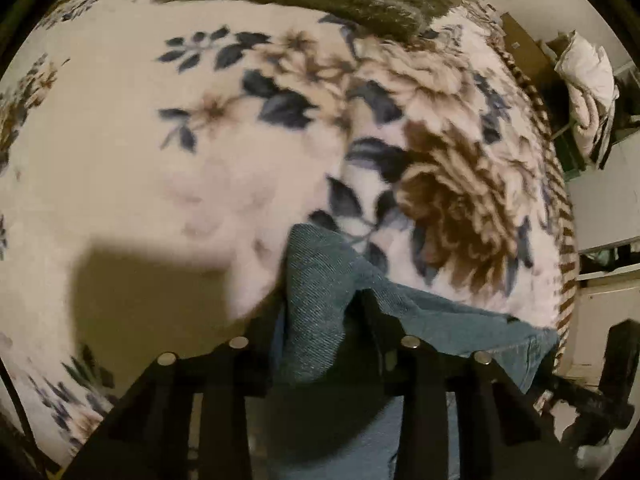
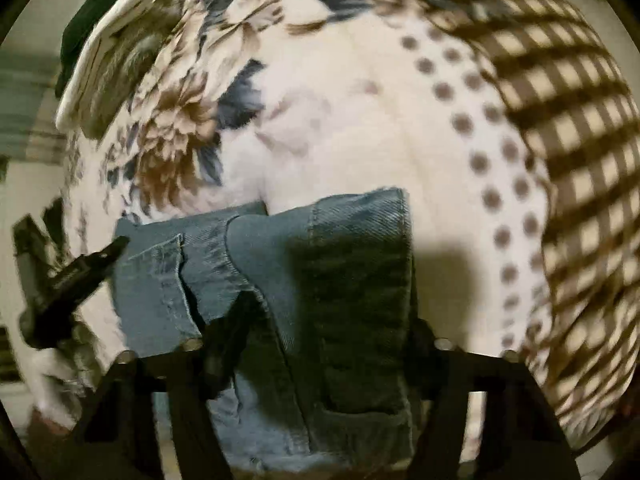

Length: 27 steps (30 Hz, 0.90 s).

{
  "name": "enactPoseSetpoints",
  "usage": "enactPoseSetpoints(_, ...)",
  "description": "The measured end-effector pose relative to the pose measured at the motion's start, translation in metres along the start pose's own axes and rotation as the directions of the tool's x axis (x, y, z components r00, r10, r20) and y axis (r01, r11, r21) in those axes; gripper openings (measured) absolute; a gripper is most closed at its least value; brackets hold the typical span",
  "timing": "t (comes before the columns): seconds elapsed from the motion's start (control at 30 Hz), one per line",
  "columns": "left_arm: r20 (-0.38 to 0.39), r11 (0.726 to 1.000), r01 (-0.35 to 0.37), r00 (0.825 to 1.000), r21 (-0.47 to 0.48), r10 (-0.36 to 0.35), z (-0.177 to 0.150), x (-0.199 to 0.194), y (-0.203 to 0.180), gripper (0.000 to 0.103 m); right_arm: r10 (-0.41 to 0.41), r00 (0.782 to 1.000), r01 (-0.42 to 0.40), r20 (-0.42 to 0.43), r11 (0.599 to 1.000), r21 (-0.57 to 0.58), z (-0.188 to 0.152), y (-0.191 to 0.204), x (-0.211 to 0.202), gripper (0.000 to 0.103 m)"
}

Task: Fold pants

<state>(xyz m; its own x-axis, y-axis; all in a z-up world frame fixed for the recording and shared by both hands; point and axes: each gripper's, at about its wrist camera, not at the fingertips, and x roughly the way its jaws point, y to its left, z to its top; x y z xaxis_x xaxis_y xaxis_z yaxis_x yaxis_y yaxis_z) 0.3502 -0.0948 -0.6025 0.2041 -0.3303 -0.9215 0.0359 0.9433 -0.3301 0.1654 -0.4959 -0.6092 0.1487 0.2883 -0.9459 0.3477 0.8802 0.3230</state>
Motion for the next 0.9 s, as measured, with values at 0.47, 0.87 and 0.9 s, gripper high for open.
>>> enactPoseSetpoints(0.47, -0.046, 0.988, 0.138, 0.989, -0.072, -0.142, -0.043, -0.036, 0.013, 0.100, 0.259, 0.966, -0.239, 0.006, 0.884, 0.401, -0.064, -0.065, -0.035, 0.089)
enactPoseSetpoints(0.87, -0.181, 0.948, 0.268, 0.938, -0.171, -0.297, -0.101, 0.026, 0.029, 0.101, 0.580, 0.797, -0.579, 0.170, 0.654, 0.487, -0.118, -0.034, 0.079, 0.103)
enactPoseSetpoints(0.9, -0.188, 0.945, 0.276, 0.933, -0.174, -0.307, -0.100, 0.026, 0.030, 0.101, 0.577, 0.798, -0.580, 0.171, 0.662, 0.475, -0.117, -0.028, 0.077, 0.103)
